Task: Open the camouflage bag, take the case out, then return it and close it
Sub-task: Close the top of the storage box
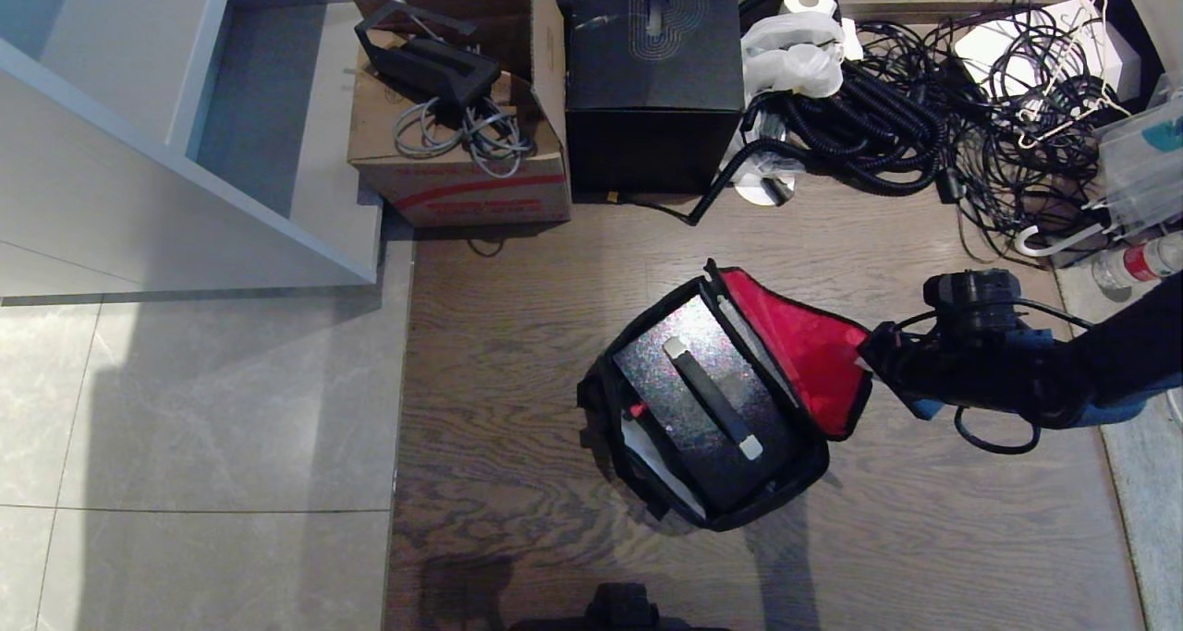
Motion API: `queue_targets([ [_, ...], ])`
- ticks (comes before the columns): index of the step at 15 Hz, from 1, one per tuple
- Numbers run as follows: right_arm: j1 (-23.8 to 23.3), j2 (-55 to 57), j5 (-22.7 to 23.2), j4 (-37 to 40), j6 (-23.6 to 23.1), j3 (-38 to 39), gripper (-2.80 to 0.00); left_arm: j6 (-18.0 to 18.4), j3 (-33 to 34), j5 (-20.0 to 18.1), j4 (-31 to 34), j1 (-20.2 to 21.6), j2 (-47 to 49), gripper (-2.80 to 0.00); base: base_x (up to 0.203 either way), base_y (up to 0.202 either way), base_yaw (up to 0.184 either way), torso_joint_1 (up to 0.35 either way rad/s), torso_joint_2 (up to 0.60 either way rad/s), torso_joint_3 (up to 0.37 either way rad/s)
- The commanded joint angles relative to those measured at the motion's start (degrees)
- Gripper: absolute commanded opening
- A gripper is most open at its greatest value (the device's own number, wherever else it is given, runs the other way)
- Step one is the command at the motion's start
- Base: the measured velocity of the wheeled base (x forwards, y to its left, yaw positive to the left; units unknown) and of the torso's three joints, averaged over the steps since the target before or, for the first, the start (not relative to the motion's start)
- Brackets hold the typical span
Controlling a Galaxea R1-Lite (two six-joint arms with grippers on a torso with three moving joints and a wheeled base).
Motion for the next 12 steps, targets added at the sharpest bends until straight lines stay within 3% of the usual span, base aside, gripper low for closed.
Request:
queue_targets([
  [1,3.9,-7.2,0.2,-1.6,-0.6,6.4,-2.8,0.0,0.0,0.0,0.0,0.0,-0.1,-2.8,0.0,0.0,0.0,0.0,0.0,0.0],
  [7,15.3,-13.2,0.0,-7.0,-1.5,17.9,-2.8,0.0,0.0,0.0,0.0,0.0,0.0,-2.8,0.0,0.0,0.0,0.0,0.0,0.0],
  [11,17.5,-14.2,0.1,-7.2,-1.5,19.8,-2.8,0.0,0.0,0.0,0.0,0.0,-0.1,-2.8,0.0,0.0,0.0,0.0,0.0,0.0],
  [12,17.6,-14.1,0.1,-7.0,-1.5,19.8,-1.73,0.0,0.0,0.0,0.0,0.0,-0.1,-2.8,0.0,0.0,0.0,0.0,0.0,0.0],
])
